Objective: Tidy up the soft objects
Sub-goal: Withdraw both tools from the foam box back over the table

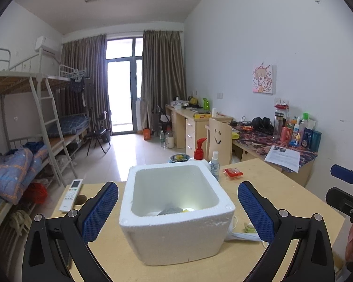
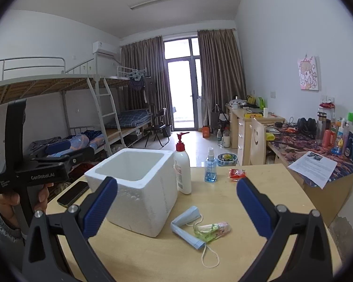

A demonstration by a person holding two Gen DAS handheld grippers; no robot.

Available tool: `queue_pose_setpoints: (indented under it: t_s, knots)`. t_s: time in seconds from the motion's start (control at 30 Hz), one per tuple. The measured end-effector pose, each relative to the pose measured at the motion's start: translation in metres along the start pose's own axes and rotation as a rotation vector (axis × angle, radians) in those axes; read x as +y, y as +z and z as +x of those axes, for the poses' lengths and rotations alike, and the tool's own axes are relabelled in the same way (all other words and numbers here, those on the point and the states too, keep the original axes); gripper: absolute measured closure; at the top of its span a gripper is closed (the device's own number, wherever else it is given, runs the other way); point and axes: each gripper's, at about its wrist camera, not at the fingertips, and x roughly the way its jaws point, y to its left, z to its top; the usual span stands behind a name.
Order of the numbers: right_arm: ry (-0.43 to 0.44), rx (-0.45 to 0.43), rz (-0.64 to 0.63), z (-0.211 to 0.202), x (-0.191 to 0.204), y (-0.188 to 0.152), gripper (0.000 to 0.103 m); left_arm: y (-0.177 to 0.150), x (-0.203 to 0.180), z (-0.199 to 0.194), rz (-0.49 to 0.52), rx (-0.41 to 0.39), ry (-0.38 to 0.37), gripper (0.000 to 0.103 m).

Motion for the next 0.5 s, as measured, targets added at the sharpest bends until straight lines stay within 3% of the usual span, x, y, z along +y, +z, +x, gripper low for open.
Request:
queue_pose_setpoints:
  t_s: [0.5]
  knots:
    - [-0.013,-0.058,-0.033,-0.045,0.016,-0.018,0.001,-0.025,-0.006,-0.054,-0.002,-0.066,0.019,0.001]
